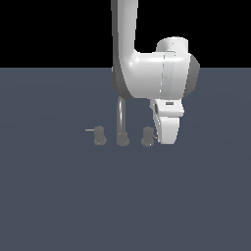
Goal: Turn on the faucet by rotating a designated handle.
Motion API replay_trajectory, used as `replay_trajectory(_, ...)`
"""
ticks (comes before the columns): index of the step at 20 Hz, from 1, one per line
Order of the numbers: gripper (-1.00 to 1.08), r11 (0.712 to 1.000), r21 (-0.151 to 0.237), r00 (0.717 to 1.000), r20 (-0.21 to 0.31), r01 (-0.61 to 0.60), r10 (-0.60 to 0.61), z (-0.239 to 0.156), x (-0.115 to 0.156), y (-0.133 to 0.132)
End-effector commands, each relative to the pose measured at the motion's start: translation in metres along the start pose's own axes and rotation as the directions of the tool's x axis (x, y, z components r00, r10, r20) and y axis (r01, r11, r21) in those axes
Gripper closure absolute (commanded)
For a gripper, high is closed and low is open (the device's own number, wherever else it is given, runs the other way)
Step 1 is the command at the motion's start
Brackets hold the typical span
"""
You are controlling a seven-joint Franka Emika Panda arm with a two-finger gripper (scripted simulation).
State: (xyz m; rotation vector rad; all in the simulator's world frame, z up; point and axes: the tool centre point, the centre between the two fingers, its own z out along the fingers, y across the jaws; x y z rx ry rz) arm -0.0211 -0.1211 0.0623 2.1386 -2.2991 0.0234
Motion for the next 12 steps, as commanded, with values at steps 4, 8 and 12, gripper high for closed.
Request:
replay_trajectory(4,1.08,1.000,-0.003,1.000,0.002,0.003,-0.003,0.000,-0.012,0.004)
replay_trajectory(8,1.08,1.000,-0.007,1.000,0.008,0.020,-0.020,-0.001,-0.043,0.001)
replay_trajectory(12,1.08,0.999,-0.009,0.999,0.012,0.033,-0.032,-0.001,-0.066,-0.002)
